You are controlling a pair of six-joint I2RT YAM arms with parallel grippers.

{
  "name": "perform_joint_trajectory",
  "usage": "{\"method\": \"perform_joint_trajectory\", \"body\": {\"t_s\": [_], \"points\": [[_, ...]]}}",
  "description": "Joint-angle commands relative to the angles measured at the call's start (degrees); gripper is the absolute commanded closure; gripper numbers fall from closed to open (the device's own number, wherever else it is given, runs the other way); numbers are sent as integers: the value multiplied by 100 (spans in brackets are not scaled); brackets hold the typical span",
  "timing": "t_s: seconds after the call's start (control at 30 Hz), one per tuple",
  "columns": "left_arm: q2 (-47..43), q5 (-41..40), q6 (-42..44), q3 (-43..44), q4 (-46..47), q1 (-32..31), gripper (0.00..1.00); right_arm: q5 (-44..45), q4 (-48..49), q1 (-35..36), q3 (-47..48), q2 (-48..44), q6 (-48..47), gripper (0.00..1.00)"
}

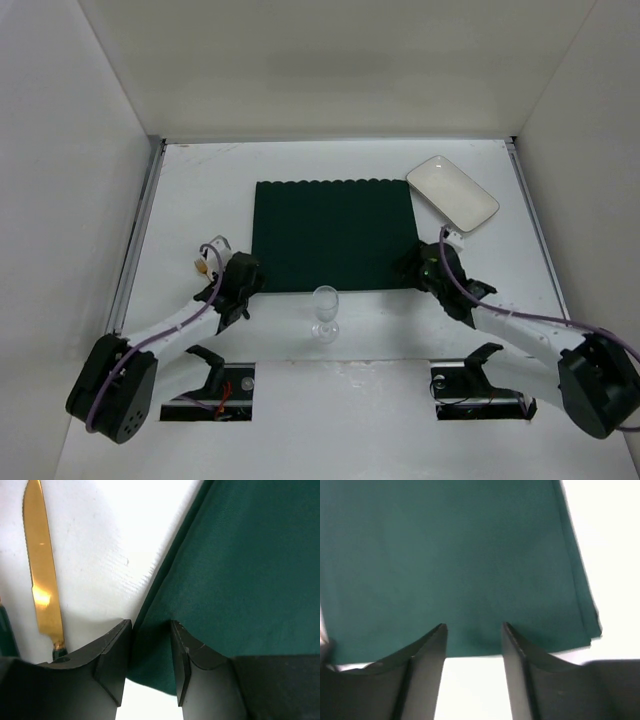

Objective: Set the dinner table for one person

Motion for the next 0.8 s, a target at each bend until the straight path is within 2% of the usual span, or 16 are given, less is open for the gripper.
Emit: {"method": "perform_joint_trajectory", "body": {"t_s": [0.0, 0.13, 0.3, 0.53, 0.67, 0.77], "points": [[-503, -148, -66, -23, -347, 24, 66, 294, 234, -461, 243, -433, -239, 43], [-829, -192, 233, 337, -294, 77, 63, 111, 593, -1410, 639, -189, -380, 37], [-497, -61, 435, 654, 495, 121, 59, -522, 1621, -2588, 1105, 768, -336, 37], [66, 519, 619, 462, 1928, 244, 57, -680, 2290, -4144, 1307, 1920, 85, 57], [102, 730, 717, 172, 2342, 446, 56, -751, 2361, -4567, 1492, 2517, 112, 57], [120, 827, 708, 48, 2535, 490, 56, -900, 2317, -4673, 1799, 3089, 51, 50]]}}
